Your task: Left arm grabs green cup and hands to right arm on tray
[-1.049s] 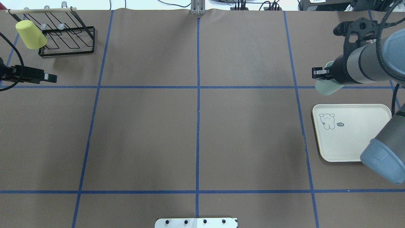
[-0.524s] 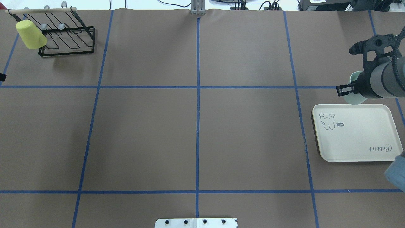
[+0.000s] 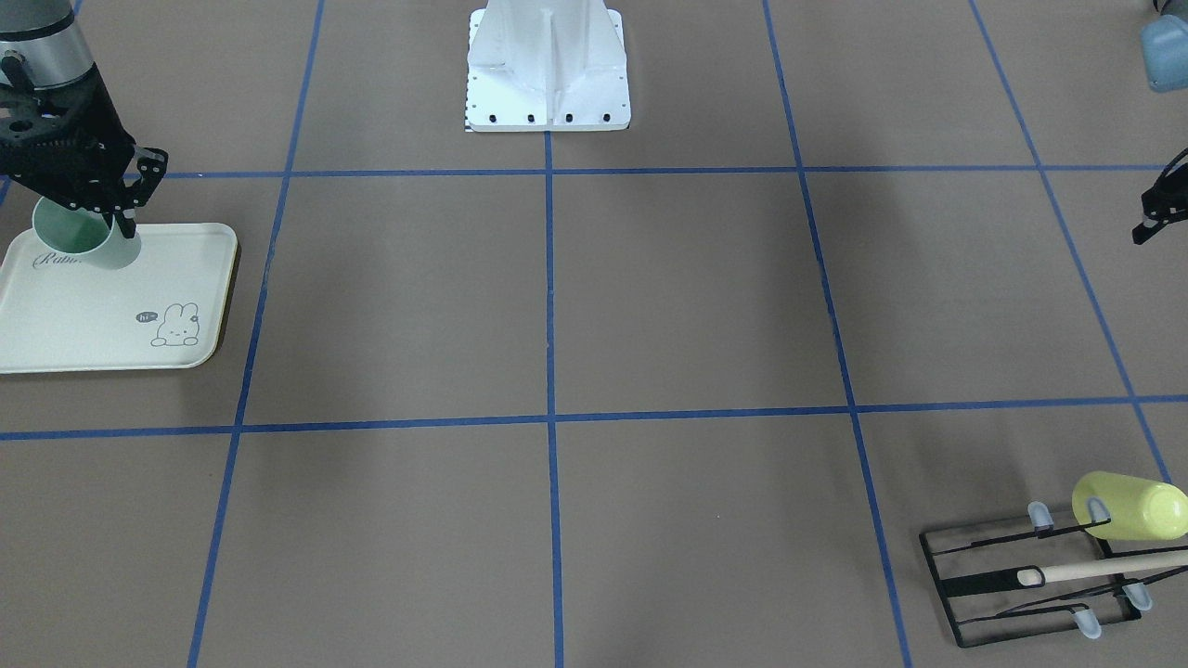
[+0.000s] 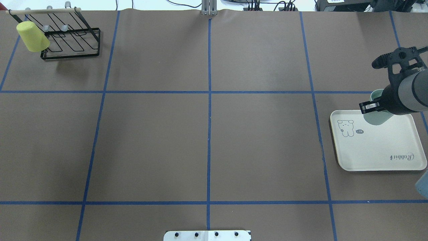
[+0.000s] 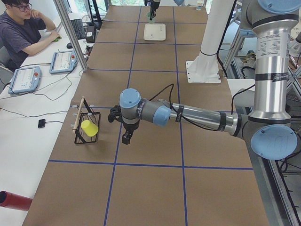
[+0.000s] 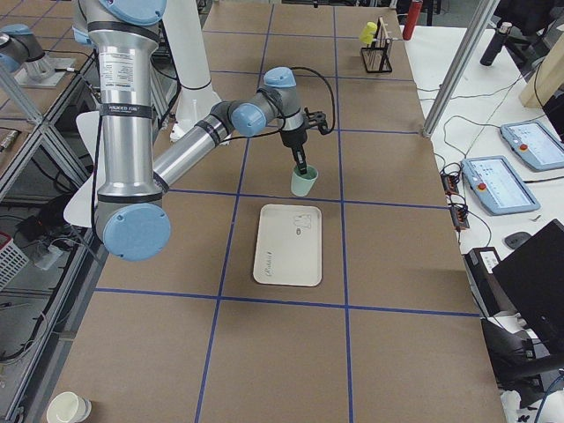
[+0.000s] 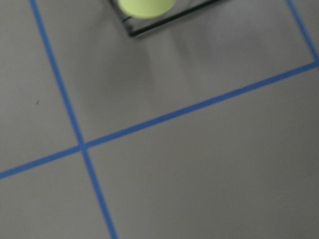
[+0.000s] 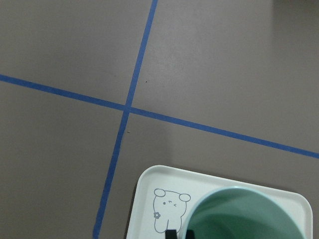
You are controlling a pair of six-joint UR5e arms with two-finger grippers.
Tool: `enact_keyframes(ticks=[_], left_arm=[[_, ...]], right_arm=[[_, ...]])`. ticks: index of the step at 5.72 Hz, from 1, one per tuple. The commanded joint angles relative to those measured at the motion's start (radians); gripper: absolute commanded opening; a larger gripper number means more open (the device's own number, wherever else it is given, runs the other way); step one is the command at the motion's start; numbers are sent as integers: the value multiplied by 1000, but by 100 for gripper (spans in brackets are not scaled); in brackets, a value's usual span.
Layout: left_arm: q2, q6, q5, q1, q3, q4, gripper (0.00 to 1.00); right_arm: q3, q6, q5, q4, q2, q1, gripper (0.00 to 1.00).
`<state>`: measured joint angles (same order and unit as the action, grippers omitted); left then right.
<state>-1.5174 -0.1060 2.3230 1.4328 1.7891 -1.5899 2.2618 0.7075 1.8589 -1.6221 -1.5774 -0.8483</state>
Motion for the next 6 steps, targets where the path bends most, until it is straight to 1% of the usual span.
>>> enact_keyframes(ticks=[1, 2, 3, 4, 5, 6], left_arm=[[-19, -153, -81, 67, -19, 174, 100], [-7, -158, -73, 75, -33, 176, 100], [-4, -156, -70, 81, -31, 169, 100], [-4, -155, -71, 81, -27, 168, 100], [-4, -155, -71, 81, -25, 168, 100], [-4, -155, -71, 81, -22, 168, 100]], right_arm=[[-2, 12, 39, 83, -62, -5, 0], [-10, 27, 45, 266, -179, -3, 0], [-16, 106, 46, 386, -266, 14, 0], [-28, 137, 11, 490, -330, 53, 0], [-74, 177, -47, 587, -334, 63, 0], [-167, 175, -149, 702, -339, 84, 0]])
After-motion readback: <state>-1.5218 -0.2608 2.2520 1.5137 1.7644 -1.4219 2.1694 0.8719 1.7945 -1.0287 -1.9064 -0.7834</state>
